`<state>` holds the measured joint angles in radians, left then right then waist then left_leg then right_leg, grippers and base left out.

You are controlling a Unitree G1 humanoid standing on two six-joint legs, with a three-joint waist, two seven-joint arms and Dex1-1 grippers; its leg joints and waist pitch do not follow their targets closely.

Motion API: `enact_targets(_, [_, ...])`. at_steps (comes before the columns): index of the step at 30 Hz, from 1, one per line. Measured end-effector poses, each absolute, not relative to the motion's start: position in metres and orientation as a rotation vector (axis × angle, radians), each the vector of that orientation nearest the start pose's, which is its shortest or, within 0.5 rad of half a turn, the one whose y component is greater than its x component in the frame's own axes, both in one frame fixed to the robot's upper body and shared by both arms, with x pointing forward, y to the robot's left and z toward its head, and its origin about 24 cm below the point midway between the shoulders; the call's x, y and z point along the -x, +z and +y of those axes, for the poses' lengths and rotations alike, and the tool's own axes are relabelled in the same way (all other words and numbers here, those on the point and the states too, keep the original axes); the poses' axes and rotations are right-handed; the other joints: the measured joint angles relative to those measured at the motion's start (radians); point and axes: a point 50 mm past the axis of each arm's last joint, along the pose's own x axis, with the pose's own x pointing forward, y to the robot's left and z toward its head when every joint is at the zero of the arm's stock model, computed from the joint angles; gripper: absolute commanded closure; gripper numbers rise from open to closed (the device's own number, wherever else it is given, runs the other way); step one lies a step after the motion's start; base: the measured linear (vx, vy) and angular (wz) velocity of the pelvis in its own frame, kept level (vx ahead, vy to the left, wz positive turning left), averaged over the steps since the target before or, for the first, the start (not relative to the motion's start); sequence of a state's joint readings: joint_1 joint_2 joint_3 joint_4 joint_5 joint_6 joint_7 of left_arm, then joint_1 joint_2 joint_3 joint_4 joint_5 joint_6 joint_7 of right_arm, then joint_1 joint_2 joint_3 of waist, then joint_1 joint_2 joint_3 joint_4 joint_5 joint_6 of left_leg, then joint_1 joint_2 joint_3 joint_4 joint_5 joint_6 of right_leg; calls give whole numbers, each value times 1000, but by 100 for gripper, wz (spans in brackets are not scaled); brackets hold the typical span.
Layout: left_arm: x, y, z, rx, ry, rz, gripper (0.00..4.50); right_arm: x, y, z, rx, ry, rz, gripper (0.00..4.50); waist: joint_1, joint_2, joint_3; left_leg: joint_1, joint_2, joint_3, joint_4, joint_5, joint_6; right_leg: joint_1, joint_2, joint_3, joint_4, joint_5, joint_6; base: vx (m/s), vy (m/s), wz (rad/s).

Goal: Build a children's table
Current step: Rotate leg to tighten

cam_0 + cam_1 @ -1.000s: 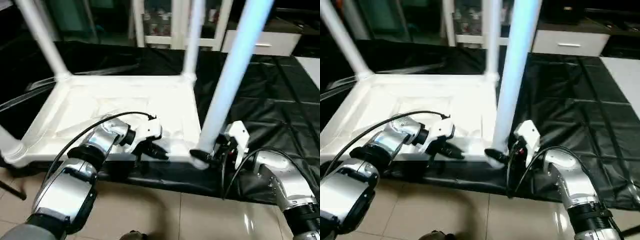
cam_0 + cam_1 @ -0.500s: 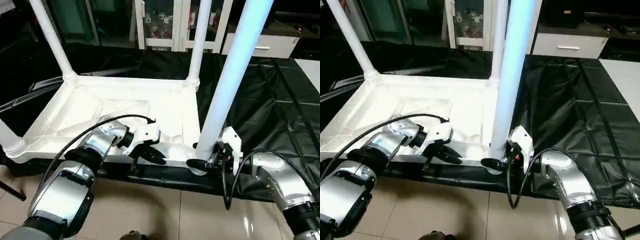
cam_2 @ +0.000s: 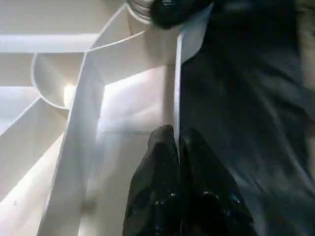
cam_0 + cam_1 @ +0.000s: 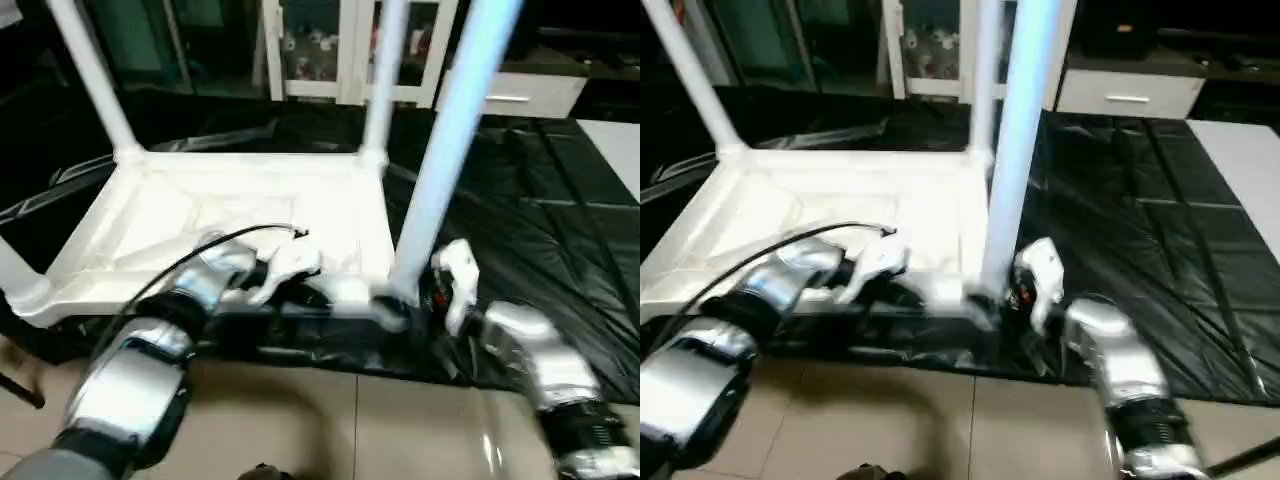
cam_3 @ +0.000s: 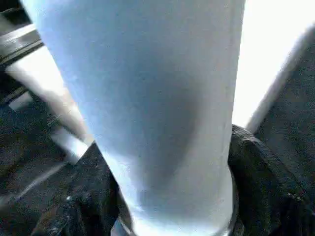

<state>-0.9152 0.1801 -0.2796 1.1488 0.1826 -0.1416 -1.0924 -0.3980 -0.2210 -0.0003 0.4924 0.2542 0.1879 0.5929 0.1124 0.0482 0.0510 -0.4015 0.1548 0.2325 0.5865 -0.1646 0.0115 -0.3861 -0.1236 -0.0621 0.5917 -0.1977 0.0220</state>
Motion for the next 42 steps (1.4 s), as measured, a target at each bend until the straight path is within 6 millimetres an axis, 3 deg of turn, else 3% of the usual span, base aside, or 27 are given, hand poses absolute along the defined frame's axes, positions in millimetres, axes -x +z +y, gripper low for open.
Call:
enact_targets(6, [-360,53,56,-501,-1110,415,450,-343,31,-141,-127,155,244,182,-36,4,2,0,-7,-2,-5,0,0,0,-4,-1,-17,0,0,0,0,0])
enact_targets(11, [-361,53,54,-512,-1094,411,450,-346,30,-136,-109,113,230,182,-44,4,2,0,-10,-3,-8,0,0,-1,-5,0,-17,0,0,0,0,0])
enact_targets(12, [-361,53,54,-515,-1097,405,450,-345,30,-136,-110,121,224,147,-44,4,2,0,-10,-3,-9,0,0,-1,-5,0,-17,0,0,0,0,0])
enact_targets(14, [-361,54,55,-522,-1121,399,450,-340,29,-142,-105,179,209,110,-42,4,2,-1,-10,-3,-10,0,0,-1,-5,0,-17,0,0,0,0,0])
enact_targets(18, [-360,54,70,-518,-1171,398,450,-330,31,-147,-42,370,205,92,-45,3,1,-1,-9,-3,-10,0,0,3,-5,-1,-15,14,-10,0,0,0])
enact_targets(20, [-355,53,79,-515,-1260,392,450,-319,33,-159,35,510,217,92,-41,3,1,-1,-8,-3,-10,0,0,3,-5,-2,-15,20,-8,0,0,0])
enact_targets(22, [-347,52,89,-499,-1364,379,450,-304,37,-172,90,682,237,92,-26,4,1,0,-5,-3,-10,0,0,3,-4,-5,-14,23,-5,66,-28,-1])
enact_targets(24, [-345,53,94,-506,-1406,379,450,-300,41,-176,101,757,247,92,-19,4,0,0,0,-3,-10,0,0,2,-1,-7,-13,22,-4,34,-17,-1])
enact_targets(27, [-340,55,100,-510,-1496,386,450,-289,48,-185,117,889,271,92,7,7,-1,-1,2,-3,-10,0,0,1,0,-9,-11,17,-1,39,-17,-1])
enact_targets(32, [-331,55,107,-505,-1613,417,450,-280,53,-185,98,1031,297,92,33,7,-1,-2,1,0,-8,0,1,1,-1,-7,-12,14,-3,0,0,0])
enact_targets(39, [-329,54,108,-509,-1635,435,450,-283,52,-176,95,1086,308,92,30,6,0,-1,1,2,-6,0,0,2,-1,-5,-11,16,-7,0,0,0])
enact_targets(42, [-328,54,109,-510,-1634,440,450,-283,51,-174,102,1106,324,127,29,6,0,0,1,2,-6,0,0,2,-1,-5,-11,16,-7,0,0,0])
